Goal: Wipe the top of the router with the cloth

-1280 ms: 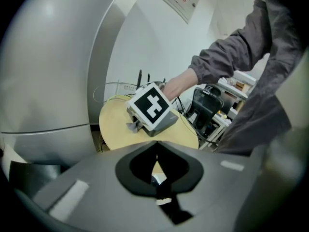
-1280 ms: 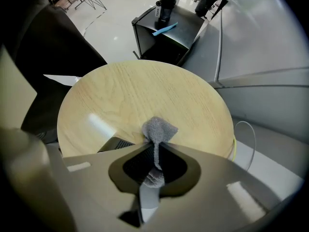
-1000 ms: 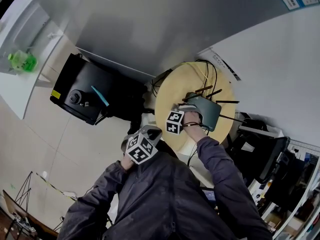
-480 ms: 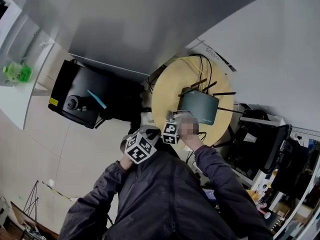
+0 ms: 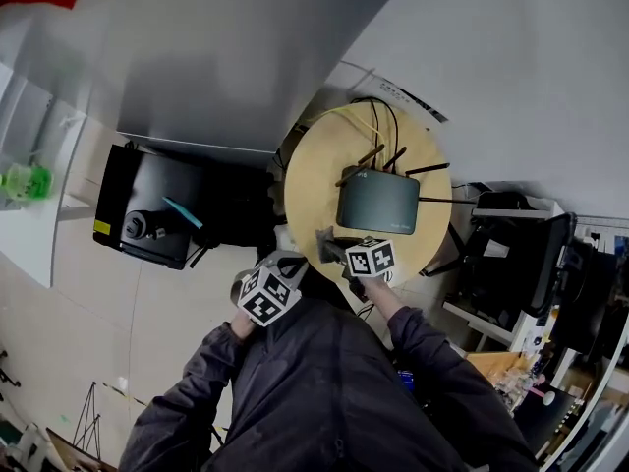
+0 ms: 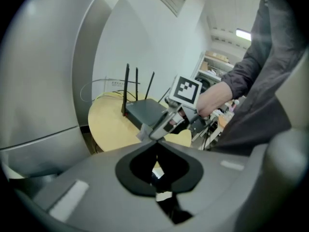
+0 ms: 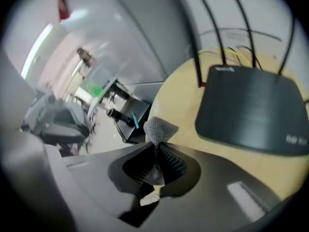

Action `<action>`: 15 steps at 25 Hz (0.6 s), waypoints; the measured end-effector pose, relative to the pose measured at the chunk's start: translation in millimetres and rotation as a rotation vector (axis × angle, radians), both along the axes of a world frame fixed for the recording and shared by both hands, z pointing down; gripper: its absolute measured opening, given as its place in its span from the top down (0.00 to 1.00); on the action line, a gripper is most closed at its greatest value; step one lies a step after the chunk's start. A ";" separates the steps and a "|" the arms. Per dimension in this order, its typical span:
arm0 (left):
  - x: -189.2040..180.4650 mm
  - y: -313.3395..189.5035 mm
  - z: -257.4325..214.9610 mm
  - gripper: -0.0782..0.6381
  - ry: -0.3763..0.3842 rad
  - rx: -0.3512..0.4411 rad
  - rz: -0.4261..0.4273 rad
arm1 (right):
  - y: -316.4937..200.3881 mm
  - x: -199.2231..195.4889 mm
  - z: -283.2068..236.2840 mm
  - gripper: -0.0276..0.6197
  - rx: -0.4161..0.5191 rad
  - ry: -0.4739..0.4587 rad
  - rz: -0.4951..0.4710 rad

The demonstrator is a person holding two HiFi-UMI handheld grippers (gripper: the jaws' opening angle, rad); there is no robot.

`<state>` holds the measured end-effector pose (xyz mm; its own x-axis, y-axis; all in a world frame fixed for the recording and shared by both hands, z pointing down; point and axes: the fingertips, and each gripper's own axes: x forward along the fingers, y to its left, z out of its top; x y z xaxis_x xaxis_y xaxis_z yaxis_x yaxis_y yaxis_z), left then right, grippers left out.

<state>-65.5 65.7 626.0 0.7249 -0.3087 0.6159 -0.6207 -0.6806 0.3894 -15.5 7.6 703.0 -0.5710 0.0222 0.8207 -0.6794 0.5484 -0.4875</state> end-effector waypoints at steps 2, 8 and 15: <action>2.2 -2.1 -0.2 0.89 -0.009 0.006 0.022 | 0.3 5.9 6.0 0.92 -0.073 -0.042 0.135; 7.5 -2.1 -2.2 0.89 -0.032 0.010 0.069 | -8.5 10.5 22.0 0.92 -0.234 -0.171 0.469; 12.8 -3.8 -2.7 0.89 -0.054 0.009 0.092 | -30.2 27.9 39.3 0.92 -0.307 -0.230 0.692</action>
